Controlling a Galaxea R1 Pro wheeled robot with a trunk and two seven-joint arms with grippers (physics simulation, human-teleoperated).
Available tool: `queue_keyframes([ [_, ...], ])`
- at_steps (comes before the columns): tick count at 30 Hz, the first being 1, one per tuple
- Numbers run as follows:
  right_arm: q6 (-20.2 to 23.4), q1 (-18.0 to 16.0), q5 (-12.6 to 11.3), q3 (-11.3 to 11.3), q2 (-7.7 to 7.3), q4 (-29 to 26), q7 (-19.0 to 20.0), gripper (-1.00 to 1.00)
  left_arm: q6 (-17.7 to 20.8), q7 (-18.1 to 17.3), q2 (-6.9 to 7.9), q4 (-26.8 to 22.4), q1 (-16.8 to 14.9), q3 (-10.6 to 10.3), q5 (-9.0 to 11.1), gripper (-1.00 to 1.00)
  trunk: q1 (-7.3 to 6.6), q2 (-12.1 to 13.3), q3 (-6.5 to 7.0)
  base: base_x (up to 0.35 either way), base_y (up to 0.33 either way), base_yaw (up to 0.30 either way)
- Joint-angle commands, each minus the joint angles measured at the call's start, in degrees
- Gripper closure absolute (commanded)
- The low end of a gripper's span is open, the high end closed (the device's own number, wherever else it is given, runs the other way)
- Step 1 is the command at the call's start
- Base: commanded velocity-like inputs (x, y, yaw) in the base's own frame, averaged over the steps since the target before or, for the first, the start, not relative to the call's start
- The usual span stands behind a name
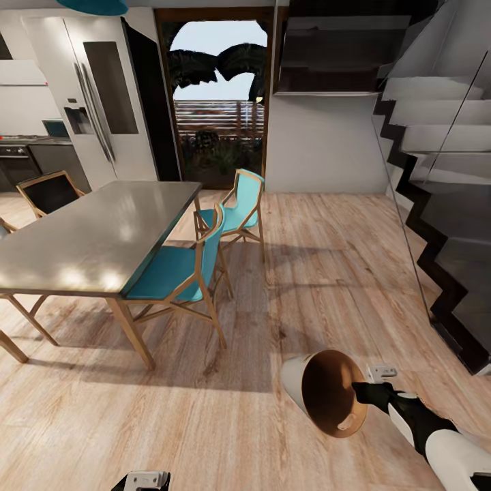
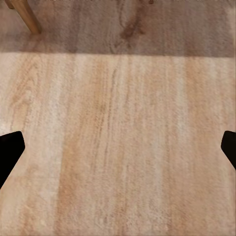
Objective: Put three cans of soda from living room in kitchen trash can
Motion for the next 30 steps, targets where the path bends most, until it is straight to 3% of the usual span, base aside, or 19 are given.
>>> queue_keyframes([
  [1,-0.04,0.79,-0.19,-1.15,0.02,-1.14,0.23,1.00,0.00,0.00,0.01,0.01,0.00,-0.01,0.00,-1.00,-0.23,0.42,0.20,0.000,0.000,0.000],
  [11,-0.12,6.80,-0.11,-5.19,0.15,-6.81,0.18,1.00,0.00,0.00,0.02,0.05,0.00,-0.01,0.00,-1.00,-2.42,4.43,1.99,0.000,0.000,0.000],
  [18,-0.25,10.70,-0.14,-6.20,0.16,-8.35,0.24,1.00,0.00,0.03,-0.01,0.09,0.00,-0.06,0.00,-1.00,-3.96,7.23,3.25,0.000,0.000,0.000],
  [30,-0.52,14.31,-0.18,-8.70,0.35,-11.57,0.45,1.00,-0.01,0.08,-0.03,1.38,-0.46,-0.09,0.00,-1.00,-6.60,12.05,5.40,0.000,0.000,0.000],
])
